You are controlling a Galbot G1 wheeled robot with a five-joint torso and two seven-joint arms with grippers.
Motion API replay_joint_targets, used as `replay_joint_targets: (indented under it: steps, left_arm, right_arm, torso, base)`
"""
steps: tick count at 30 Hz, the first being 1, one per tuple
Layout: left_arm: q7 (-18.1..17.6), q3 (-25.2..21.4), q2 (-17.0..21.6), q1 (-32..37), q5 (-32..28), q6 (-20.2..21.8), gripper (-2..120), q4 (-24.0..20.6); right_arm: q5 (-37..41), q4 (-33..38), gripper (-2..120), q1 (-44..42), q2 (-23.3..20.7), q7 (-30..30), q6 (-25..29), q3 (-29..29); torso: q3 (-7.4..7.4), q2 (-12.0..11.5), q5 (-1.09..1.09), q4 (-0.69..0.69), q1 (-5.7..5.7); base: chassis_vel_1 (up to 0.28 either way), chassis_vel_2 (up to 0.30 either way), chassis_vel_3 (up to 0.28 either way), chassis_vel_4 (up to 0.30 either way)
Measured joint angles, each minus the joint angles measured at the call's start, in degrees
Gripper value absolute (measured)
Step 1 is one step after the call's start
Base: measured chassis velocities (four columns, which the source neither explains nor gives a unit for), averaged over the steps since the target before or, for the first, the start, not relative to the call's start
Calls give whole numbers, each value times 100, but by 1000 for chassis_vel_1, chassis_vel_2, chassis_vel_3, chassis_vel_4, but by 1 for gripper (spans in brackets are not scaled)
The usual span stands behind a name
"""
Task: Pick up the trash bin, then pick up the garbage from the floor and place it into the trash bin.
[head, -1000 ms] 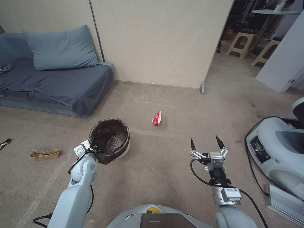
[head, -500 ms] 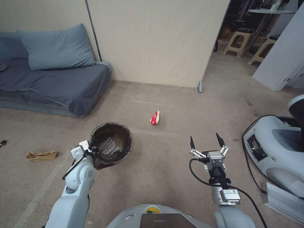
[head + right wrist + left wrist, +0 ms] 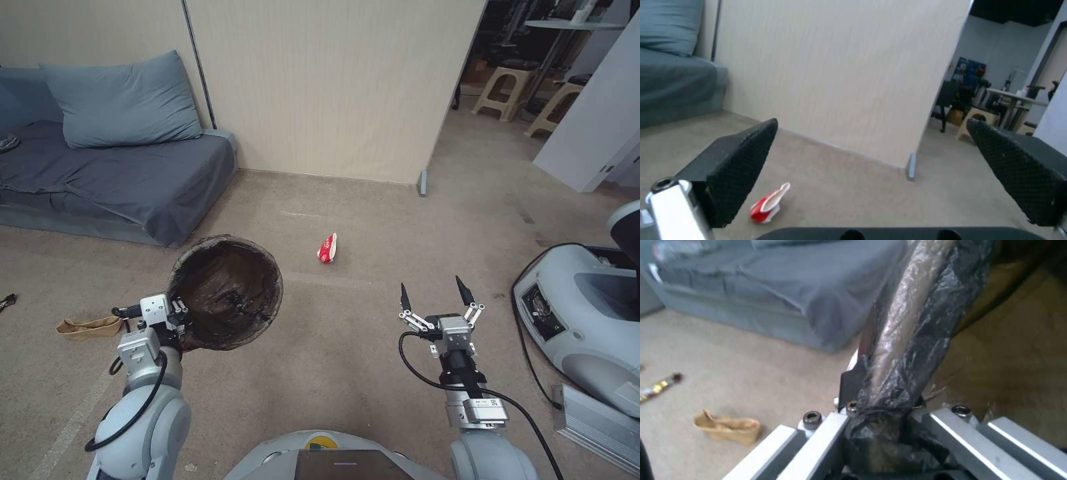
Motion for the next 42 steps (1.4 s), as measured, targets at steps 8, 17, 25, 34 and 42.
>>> replay_joint_targets:
  steps: [8, 17, 25, 34, 42]
  left_arm:
    - [34, 69, 84, 403, 428, -242, 0, -166]
    - [57, 114, 21, 534, 548, -425, 0, -167]
    - [40, 117, 9, 580, 607, -543, 0, -168]
    - [7, 150, 90, 549, 614, -559, 0, -180]
    - [-9, 167, 145, 533, 601, -558, 0, -212]
  right_arm:
    - [94, -22, 100, 35, 0, -101, 21, -39]
    - [147, -35, 100, 50, 0, -150, 27, -55]
    - [177, -36, 100, 48, 0, -156, -56, -3]
    - [196, -44, 100, 50, 0, -156, -93, 16]
    - [214, -44, 100, 46, 0, -157, -93, 17]
  torso:
    - [0, 0, 0, 1, 0]
    - [0, 1, 0, 1, 0]
    - [0, 1, 0, 1, 0]
    - [0, 1, 0, 1, -1]
    - [0, 1, 0, 1, -1]
  base:
    - [0, 0, 0, 0]
    - [0, 0, 0, 0]
    - [0, 0, 0, 0]
    - [0, 0, 0, 0]
    - [-105, 98, 81, -83]
